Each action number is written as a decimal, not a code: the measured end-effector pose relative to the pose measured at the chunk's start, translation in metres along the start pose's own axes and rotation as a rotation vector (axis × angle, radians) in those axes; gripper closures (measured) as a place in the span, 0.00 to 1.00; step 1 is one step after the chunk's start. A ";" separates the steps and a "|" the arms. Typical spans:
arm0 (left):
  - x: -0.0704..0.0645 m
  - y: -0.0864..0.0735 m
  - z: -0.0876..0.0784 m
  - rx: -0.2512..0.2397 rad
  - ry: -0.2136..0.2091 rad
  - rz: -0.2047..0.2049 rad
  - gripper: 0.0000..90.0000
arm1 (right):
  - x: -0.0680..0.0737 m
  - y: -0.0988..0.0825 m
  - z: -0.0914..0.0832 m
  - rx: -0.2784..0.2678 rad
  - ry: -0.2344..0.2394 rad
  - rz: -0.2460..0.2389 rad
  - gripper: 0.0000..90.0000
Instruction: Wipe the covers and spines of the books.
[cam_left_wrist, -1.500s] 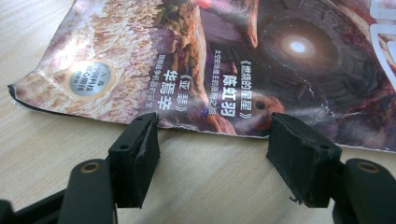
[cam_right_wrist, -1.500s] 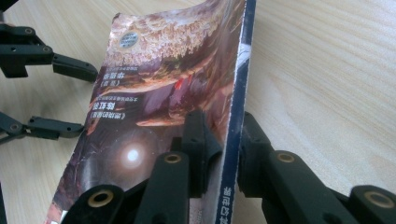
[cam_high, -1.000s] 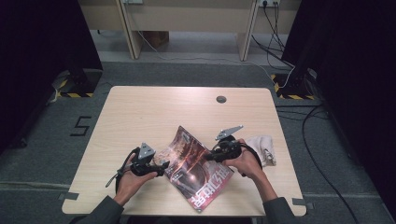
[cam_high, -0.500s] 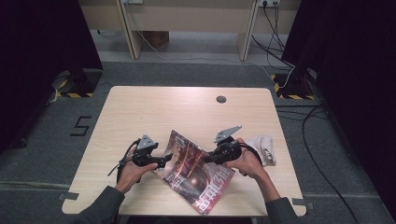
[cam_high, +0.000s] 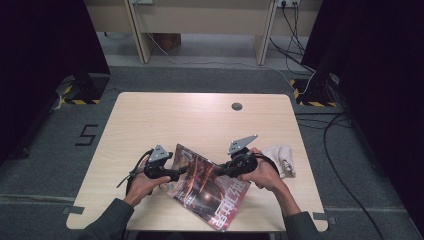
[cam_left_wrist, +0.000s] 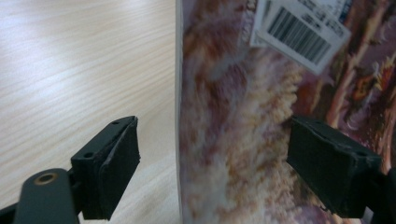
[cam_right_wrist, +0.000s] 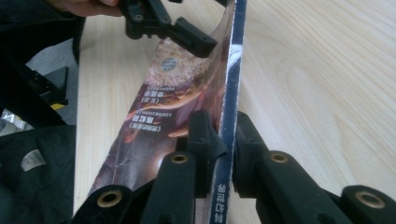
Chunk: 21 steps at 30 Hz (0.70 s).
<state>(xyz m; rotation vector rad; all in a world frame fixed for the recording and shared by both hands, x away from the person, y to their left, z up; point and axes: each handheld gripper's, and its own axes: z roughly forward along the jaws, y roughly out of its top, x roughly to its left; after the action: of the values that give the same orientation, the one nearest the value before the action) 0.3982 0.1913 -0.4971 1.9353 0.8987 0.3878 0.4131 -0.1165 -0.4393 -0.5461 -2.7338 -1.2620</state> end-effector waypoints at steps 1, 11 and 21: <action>0.000 0.000 0.000 -0.007 -0.005 0.002 0.17 | 0.000 0.000 0.000 0.002 0.000 -0.004 0.90; -0.006 0.002 0.000 -0.033 -0.061 0.054 0.28 | 0.000 0.003 0.002 0.002 0.009 -0.015 0.90; -0.008 -0.004 -0.006 -0.037 -0.020 0.112 0.65 | -0.007 0.002 0.001 0.063 -0.105 -0.008 0.90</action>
<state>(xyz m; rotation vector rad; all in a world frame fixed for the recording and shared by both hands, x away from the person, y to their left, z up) 0.3880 0.1904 -0.4966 1.9572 0.7674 0.4470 0.4206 -0.1165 -0.4402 -0.6131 -2.8528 -1.1772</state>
